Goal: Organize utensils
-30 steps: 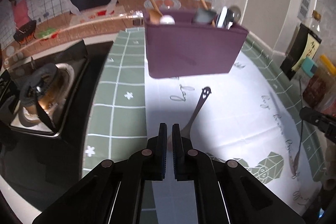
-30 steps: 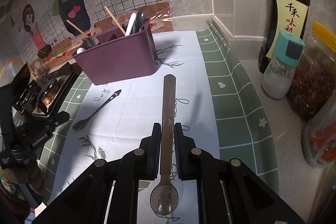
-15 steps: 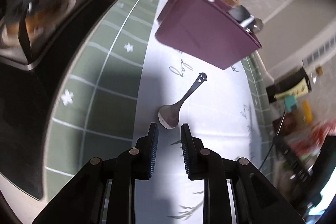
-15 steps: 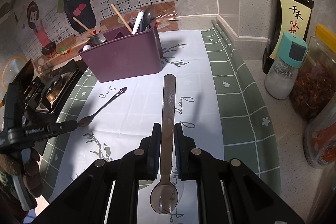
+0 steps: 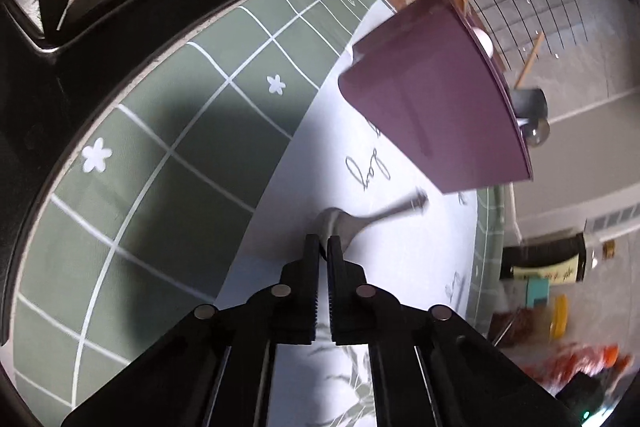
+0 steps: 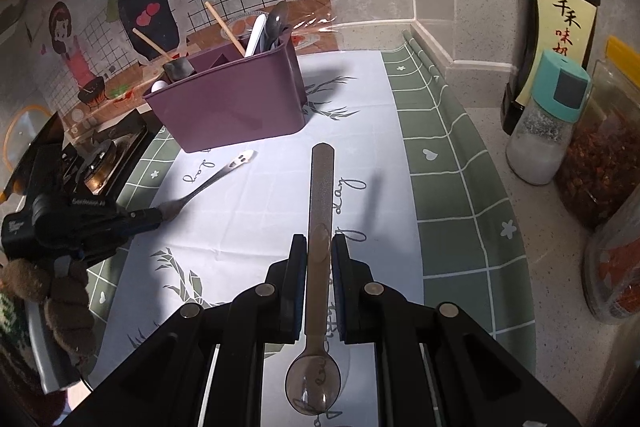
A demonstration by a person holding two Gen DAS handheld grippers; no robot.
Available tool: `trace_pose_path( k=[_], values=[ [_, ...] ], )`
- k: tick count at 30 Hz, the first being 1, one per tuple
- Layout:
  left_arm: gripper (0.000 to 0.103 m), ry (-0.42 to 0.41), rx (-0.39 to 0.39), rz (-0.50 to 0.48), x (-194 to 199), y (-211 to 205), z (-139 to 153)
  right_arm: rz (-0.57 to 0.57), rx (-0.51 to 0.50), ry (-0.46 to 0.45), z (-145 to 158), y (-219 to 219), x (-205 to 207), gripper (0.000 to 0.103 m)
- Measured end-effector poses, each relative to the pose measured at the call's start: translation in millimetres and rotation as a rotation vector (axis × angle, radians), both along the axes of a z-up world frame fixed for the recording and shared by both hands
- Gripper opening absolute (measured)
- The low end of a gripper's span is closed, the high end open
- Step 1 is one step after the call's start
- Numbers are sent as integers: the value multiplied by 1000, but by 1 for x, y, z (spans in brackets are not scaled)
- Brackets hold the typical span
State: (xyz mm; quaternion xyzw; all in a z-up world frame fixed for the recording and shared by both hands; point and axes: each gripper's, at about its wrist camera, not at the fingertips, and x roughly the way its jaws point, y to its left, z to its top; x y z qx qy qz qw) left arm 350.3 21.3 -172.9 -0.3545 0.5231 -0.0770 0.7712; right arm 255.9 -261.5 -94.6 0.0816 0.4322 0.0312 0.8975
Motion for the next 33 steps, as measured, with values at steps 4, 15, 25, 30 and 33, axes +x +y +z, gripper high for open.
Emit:
trace_pose_path(
  k=[4,15,25,30,33],
  values=[
    [2,-78,71,-26,1,4,19,10,-18,-23,6,1,0,11],
    [1,-468,500,-203,-41,-13,130,12,-31,-83,21,-1,6,11],
    [1,-541,602,-314,-59,-16,173,48,-57,-151,46,10,15,10],
    [1,-570,605,-335,-61,-13,201,68,-63,-182,60,17,22,5],
    [1,-626,640,-365,-57,-16,235,86,-73,-266,92,24,29,4]
  ],
)
